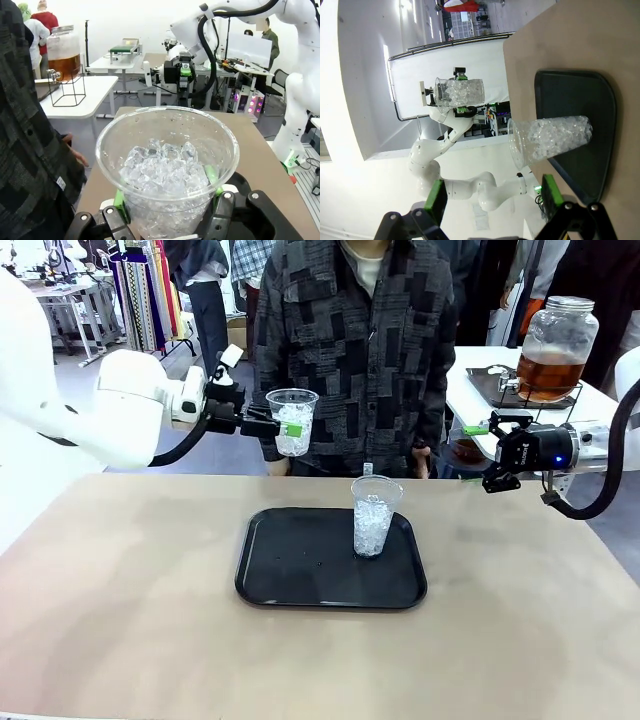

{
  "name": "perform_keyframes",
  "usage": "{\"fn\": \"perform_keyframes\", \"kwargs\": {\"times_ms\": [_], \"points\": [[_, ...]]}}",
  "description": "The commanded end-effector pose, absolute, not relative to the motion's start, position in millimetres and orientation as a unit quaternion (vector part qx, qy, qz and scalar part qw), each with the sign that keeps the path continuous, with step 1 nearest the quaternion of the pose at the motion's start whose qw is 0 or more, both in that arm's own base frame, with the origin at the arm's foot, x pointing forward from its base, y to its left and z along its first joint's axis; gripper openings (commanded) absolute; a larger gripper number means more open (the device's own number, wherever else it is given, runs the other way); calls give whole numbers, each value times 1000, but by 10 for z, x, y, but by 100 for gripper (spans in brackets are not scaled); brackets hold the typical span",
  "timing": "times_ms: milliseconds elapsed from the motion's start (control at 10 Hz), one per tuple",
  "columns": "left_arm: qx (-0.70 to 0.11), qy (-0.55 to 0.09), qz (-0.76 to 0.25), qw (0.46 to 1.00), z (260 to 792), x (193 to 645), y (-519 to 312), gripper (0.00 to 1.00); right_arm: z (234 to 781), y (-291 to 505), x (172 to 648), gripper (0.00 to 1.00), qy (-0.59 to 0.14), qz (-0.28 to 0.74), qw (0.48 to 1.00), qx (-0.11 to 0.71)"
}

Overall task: Pour the drink into the iced cup.
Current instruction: Open the gripper to release the iced cup you were holding.

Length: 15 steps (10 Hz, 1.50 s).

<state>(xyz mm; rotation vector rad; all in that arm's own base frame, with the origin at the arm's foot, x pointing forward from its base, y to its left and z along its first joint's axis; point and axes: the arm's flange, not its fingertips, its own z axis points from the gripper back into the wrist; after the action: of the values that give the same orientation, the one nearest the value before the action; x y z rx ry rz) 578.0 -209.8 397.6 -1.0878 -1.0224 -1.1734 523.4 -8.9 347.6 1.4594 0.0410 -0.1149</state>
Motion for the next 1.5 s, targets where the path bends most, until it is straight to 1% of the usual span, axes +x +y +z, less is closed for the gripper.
{"fn": "perform_keyframes", "kwargs": {"times_ms": [0,1400], "points": [[-464,-448,-503,575,4018,5727,-2101,72,3494,-92,5244,100,17,-52,743,667],[-464,-448,-503,575,4018,5727,-2101,72,3494,-92,5244,100,17,-52,743,667]]}}
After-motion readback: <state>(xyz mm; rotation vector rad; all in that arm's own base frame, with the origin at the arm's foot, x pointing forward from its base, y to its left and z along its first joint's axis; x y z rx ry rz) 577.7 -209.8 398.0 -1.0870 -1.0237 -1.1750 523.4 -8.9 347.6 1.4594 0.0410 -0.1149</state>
